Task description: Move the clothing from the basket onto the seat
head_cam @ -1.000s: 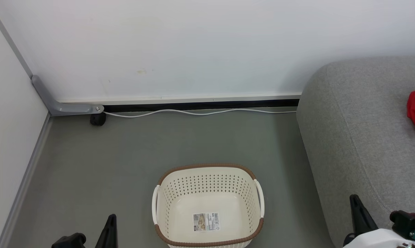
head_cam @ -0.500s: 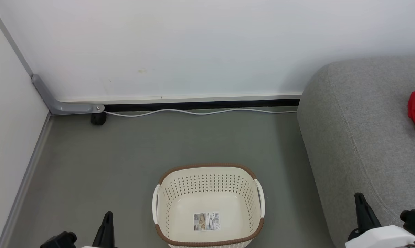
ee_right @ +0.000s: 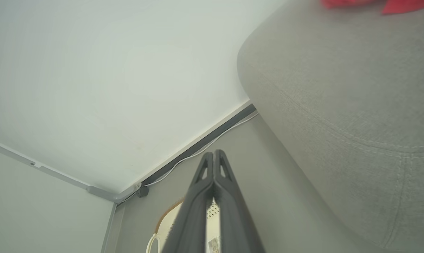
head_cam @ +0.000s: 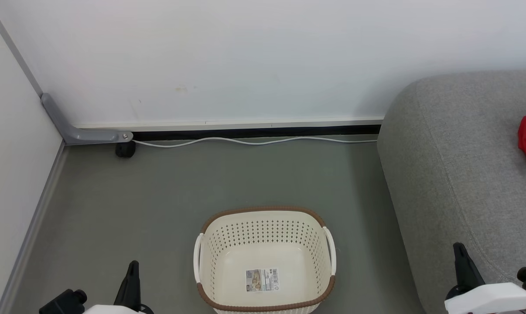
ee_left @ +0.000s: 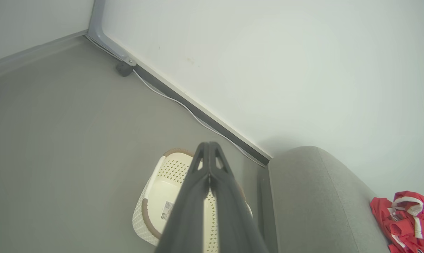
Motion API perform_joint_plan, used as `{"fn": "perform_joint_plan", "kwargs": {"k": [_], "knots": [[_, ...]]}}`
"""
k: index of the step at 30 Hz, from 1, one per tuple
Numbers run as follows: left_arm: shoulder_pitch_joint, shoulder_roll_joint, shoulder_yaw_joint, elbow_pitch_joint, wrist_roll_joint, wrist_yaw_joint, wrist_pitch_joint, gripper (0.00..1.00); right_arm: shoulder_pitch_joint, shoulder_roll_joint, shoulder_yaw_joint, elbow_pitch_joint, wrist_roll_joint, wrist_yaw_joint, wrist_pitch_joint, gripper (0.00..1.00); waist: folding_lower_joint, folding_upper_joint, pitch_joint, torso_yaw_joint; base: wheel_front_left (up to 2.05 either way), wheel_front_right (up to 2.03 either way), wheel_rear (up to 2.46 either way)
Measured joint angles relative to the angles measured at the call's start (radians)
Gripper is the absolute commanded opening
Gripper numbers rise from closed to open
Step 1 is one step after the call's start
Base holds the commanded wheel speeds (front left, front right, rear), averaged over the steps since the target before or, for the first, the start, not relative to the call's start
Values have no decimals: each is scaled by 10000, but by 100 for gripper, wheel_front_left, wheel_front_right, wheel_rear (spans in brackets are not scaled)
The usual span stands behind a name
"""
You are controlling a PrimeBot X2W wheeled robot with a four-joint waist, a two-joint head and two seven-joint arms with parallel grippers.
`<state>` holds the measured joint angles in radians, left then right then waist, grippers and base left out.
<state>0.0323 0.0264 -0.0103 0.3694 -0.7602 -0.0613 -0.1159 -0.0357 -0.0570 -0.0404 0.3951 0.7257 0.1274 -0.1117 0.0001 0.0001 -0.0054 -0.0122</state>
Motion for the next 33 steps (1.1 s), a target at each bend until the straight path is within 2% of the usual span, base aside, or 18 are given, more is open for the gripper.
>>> {"fn": "perform_joint_plan", "kwargs": {"k": [33], "knots": [[-291,17,391,-370,-3567,-209,982,0,-165,77,-422,-533,3668,-12,932,0,0,0,36,52,0,0,0]]}}
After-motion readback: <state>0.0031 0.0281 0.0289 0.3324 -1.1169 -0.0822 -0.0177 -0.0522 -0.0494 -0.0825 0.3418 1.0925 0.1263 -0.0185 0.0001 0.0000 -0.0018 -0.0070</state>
